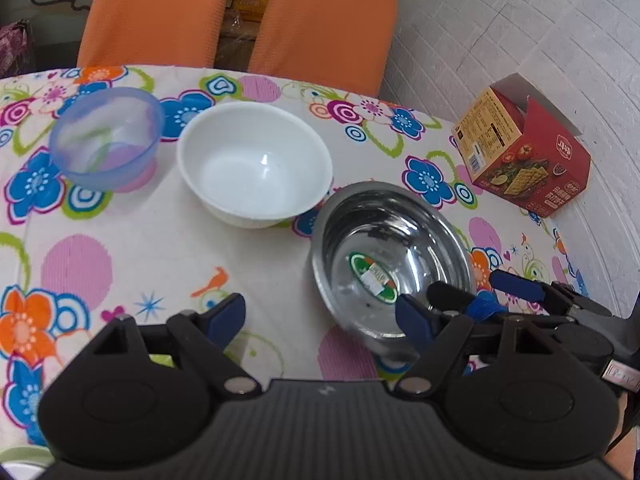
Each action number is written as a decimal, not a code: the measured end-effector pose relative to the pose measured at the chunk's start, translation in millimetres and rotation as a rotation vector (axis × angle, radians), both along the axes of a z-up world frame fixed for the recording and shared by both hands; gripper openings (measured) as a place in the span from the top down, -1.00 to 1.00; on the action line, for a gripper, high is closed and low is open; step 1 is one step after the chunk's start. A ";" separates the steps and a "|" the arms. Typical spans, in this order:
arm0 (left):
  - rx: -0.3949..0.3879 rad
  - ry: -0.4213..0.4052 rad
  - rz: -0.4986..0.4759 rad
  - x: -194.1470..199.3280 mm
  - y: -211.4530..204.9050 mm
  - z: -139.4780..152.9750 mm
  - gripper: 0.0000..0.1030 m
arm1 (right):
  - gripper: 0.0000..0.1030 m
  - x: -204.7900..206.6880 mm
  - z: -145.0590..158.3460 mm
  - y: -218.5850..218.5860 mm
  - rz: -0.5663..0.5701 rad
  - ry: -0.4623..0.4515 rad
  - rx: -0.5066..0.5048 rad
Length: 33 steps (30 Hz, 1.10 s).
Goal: Organize plates and bowls
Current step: 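Close the left tool on the steel bowl rim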
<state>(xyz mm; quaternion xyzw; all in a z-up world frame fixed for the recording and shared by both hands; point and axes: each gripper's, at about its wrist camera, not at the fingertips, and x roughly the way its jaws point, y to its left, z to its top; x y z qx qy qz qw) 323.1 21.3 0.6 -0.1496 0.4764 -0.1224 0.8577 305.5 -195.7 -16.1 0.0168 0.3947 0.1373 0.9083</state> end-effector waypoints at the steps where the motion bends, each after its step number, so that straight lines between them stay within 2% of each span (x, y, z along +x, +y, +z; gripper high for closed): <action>1: 0.005 0.003 0.005 7.0 -5.4 -3.0 -0.52 | -0.70 2.1 -2.9 1.3 0.008 0.003 -0.013; 7: 0.025 0.056 0.022 27.8 -23.9 -23.3 -0.51 | -0.70 18.0 -24.5 8.9 0.064 0.043 -0.022; 13: 0.075 0.041 0.028 31.9 -31.5 -30.4 -0.42 | -0.72 16.2 -30.7 20.0 0.101 0.001 -0.118; 16: 0.098 0.027 0.022 28.9 -34.8 -30.1 -0.07 | -0.68 11.3 -31.4 23.0 0.123 -0.018 -0.117; 18: 0.134 0.007 0.009 25.8 -36.9 -29.6 0.39 | -0.65 7.2 -31.4 23.8 0.162 -0.027 -0.082; 20: 0.156 -0.003 0.009 23.4 -37.7 -29.6 0.58 | -0.55 1.6 -30.2 30.7 0.185 -0.037 -0.084; 22: 0.145 0.000 -0.003 23.1 -37.6 -29.6 0.68 | -0.48 -2.3 -27.3 35.5 0.208 -0.027 -0.048; 23: 0.144 0.006 0.000 22.2 -37.8 -28.7 0.71 | -0.48 -5.4 -24.2 39.7 0.210 -0.023 -0.037; 25: 0.161 -0.002 -0.004 17.5 -37.5 -24.2 0.71 | -0.48 -14.1 -16.6 46.2 0.224 -0.063 -0.079; 28: 0.136 -0.010 -0.018 6.0 -32.1 -14.2 0.71 | -0.48 -25.8 -3.7 47.0 0.224 -0.072 -0.080; 33: 0.149 -0.045 -0.048 -35.1 -27.1 9.4 0.71 | -0.50 -61.3 12.4 54.1 0.238 -0.106 -0.096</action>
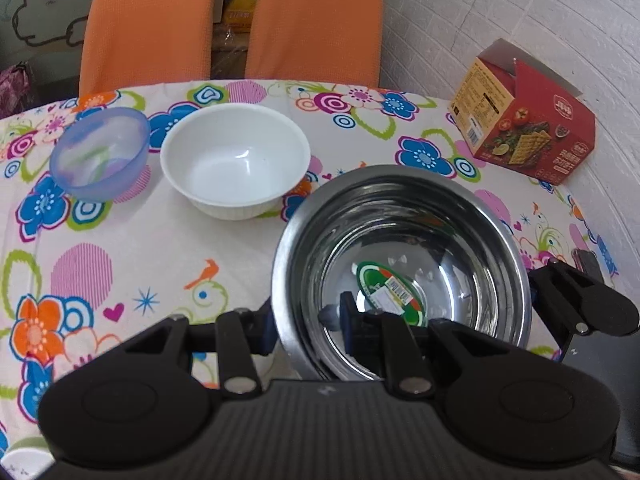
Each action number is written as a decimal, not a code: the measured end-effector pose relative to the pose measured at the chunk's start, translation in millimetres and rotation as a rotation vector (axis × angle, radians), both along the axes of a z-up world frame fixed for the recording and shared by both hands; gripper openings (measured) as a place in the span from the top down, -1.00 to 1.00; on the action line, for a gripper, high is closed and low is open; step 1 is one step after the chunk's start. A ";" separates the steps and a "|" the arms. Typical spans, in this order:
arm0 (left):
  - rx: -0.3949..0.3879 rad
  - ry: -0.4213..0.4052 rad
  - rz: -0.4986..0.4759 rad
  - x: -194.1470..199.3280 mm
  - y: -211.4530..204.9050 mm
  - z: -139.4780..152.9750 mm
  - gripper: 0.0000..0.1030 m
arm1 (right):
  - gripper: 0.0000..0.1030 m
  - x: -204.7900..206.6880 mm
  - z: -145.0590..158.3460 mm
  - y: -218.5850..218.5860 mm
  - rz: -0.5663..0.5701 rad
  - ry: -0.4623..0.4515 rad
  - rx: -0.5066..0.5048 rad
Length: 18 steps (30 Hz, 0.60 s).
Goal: Organize plates and bowls
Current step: 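Close the left tool on the steel bowl rim, then carry the steel bowl with the left tool toward the plate stack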
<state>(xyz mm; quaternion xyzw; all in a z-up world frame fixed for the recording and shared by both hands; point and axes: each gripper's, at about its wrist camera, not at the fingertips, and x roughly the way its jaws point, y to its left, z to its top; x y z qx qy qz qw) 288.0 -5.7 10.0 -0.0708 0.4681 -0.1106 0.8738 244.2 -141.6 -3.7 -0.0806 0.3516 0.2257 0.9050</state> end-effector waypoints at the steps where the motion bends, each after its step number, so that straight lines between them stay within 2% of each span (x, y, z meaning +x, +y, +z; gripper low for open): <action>1: 0.009 -0.006 -0.008 -10.2 1.0 3.1 0.71 | -0.50 -9.7 2.4 1.6 0.005 -0.004 0.002; 5: 0.010 -0.004 -0.028 -48.1 8.5 5.4 0.72 | -0.51 -43.9 2.4 7.1 0.016 0.005 0.009; 10: 0.008 0.020 -0.054 -86.0 14.6 -8.9 0.72 | -0.52 -76.8 -13.9 9.6 -0.003 0.059 0.040; 14: 0.010 0.052 -0.067 -106.3 14.9 -26.6 0.72 | -0.52 -97.5 -30.8 10.6 -0.030 0.098 0.052; 18: 0.021 0.036 -0.081 -120.0 13.4 -30.0 0.71 | -0.53 -110.8 -35.8 9.0 -0.049 0.112 0.083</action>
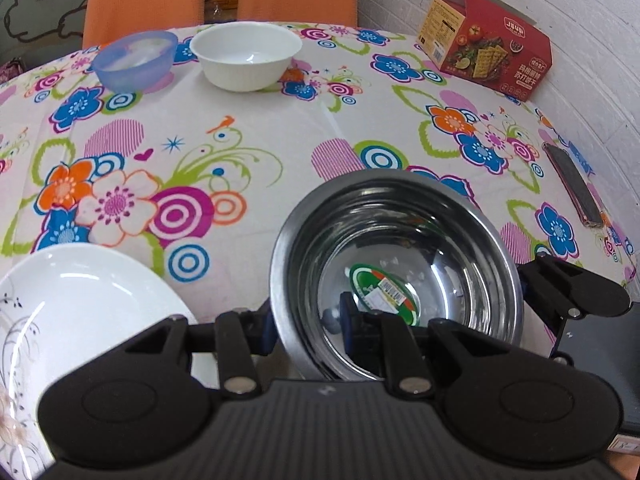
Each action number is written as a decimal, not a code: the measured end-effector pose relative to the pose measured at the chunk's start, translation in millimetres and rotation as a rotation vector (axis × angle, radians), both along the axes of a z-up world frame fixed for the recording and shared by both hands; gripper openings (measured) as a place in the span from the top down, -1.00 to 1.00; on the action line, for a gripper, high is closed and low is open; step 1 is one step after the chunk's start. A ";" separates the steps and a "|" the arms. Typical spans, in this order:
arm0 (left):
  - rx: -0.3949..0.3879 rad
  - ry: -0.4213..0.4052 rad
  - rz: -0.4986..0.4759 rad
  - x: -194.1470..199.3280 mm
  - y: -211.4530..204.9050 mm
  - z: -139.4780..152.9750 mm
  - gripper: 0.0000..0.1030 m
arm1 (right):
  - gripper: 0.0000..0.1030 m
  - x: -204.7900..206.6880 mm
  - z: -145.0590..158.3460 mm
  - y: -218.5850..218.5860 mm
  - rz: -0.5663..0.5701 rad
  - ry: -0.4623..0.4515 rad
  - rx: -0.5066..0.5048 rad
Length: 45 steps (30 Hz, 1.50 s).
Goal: Organize plates and bowls
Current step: 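Carry the steel bowl with the left tool toward the plate stack, then open the left tool to set down the steel bowl, move to the white bowl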
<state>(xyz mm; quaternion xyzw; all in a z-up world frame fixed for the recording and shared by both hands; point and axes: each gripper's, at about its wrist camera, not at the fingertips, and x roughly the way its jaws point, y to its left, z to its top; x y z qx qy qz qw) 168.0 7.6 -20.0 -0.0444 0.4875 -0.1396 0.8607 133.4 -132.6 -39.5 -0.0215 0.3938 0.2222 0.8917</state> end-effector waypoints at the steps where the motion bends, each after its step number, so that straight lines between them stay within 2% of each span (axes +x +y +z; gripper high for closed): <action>1: -0.005 0.000 -0.002 -1.0 0.1 0.1 0.71 | -0.53 -1.6 -0.5 -1.0 -0.005 0.002 0.006; 6: -0.019 -0.001 -0.020 0.0 -5.1 -1.5 0.70 | -0.53 -7.3 -3.5 -8.7 -0.031 0.005 0.022; 8: 0.007 -0.022 -0.014 3.9 -11.3 -1.1 0.70 | -0.53 -5.9 -4.9 -11.3 -0.037 0.012 0.037; 12: -0.023 0.000 -0.029 11.7 -16.1 -4.6 0.70 | -0.54 -5.5 -6.0 -14.7 -0.053 -0.001 0.004; 19: -0.022 -0.004 -0.035 17.5 -20.8 -7.0 0.64 | -0.55 1.5 -6.9 -19.2 -0.045 0.002 0.005; 20: -0.033 0.003 -0.038 18.2 -19.4 -6.9 0.35 | -0.55 1.7 -6.9 -20.1 -0.043 0.007 0.011; 21: -0.039 0.003 -0.030 18.6 -17.5 -6.0 -0.20 | -0.54 1.3 -6.7 -21.5 -0.042 0.009 0.017; 23: -0.060 -0.038 -0.010 17.8 -12.0 2.0 -0.55 | -0.53 0.0 -4.4 -26.8 -0.054 0.020 0.045; 31: -0.023 -0.165 0.050 12.8 6.3 37.9 -0.58 | -0.54 -33.5 12.0 -69.6 -0.192 -0.030 0.137; 34: -0.019 -0.181 0.057 8.3 10.5 43.1 -0.58 | -0.54 -41.9 17.8 -81.4 -0.219 -0.034 0.173; 45: -0.031 -0.205 0.067 -3.4 26.1 54.1 -0.61 | -0.54 -21.6 55.7 -70.6 -0.155 -0.073 0.176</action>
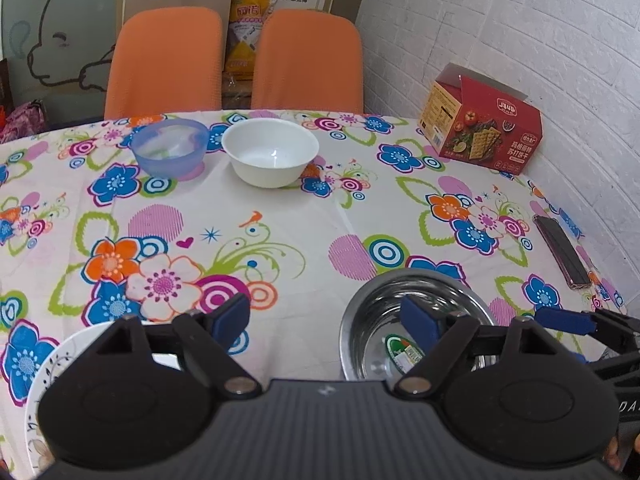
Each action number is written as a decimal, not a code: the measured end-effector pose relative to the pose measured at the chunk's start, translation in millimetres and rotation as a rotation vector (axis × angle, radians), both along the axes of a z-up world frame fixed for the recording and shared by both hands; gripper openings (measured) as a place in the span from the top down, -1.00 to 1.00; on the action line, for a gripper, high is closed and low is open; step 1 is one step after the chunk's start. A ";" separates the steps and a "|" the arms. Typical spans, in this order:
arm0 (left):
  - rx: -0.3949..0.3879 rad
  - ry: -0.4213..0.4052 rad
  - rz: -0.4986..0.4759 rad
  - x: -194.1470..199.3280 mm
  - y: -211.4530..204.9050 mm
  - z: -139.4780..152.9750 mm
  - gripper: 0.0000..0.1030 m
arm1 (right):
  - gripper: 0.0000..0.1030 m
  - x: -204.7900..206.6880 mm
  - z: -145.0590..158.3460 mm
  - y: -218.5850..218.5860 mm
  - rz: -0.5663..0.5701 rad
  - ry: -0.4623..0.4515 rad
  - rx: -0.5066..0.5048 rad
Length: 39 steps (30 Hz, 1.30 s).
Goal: Organize plates and bowls
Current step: 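Open the left tool to set down the steel bowl, move to the white bowl, then close the left tool on the plain white bowl rim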
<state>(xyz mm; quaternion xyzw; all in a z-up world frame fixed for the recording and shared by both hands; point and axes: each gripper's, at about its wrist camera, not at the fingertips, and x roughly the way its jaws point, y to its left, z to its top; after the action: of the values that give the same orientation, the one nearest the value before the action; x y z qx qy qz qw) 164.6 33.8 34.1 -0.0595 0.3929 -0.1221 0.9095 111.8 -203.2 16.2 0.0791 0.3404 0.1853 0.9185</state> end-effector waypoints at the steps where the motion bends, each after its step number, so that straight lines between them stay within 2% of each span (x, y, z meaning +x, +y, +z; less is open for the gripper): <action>1: -0.001 0.000 0.004 1.3 2.8 -0.2 -0.62 | -0.54 4.4 3.4 4.0 0.011 -0.008 -0.005; 10: 0.015 0.029 0.049 23.6 30.0 -10.9 -0.62 | -0.54 48.6 14.1 55.7 0.136 -0.033 -0.074; 14: 0.032 0.039 0.059 42.2 42.8 -12.3 -0.62 | -0.54 72.2 17.1 76.5 0.200 -0.045 -0.135; 16: 0.045 0.029 0.073 57.8 51.5 -5.1 -0.62 | -0.54 88.1 19.4 85.7 0.219 -0.052 -0.190; 20: 0.089 -0.047 0.066 100.7 60.9 21.4 -0.66 | -0.54 127.6 22.1 97.1 0.242 -0.052 -0.254; 22: 0.119 -0.076 0.033 127.6 58.9 31.1 -0.75 | -0.54 150.2 20.1 101.6 0.249 -0.031 -0.272; 24: 0.137 -0.084 -0.004 153.4 54.5 34.2 -0.98 | -0.54 170.7 15.8 105.7 0.254 -0.010 -0.287; 28: 0.173 -0.077 -0.096 204.2 38.4 30.9 -0.98 | -0.54 202.7 -1.2 109.0 0.253 0.047 -0.302; 33: 0.306 -0.056 -0.218 251.2 18.3 9.2 -0.98 | -0.54 225.0 -19.1 111.2 0.258 0.084 -0.302; 39: 0.326 0.001 -0.356 281.1 13.1 -4.9 -0.98 | -0.54 240.2 -27.8 115.6 0.279 0.074 -0.318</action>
<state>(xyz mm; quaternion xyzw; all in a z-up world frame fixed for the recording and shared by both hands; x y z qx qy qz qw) 445.8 46.9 29.2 0.1584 0.4120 -0.2155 0.8711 352.0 -87.6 -11.6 -0.1081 0.4066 0.2514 0.8717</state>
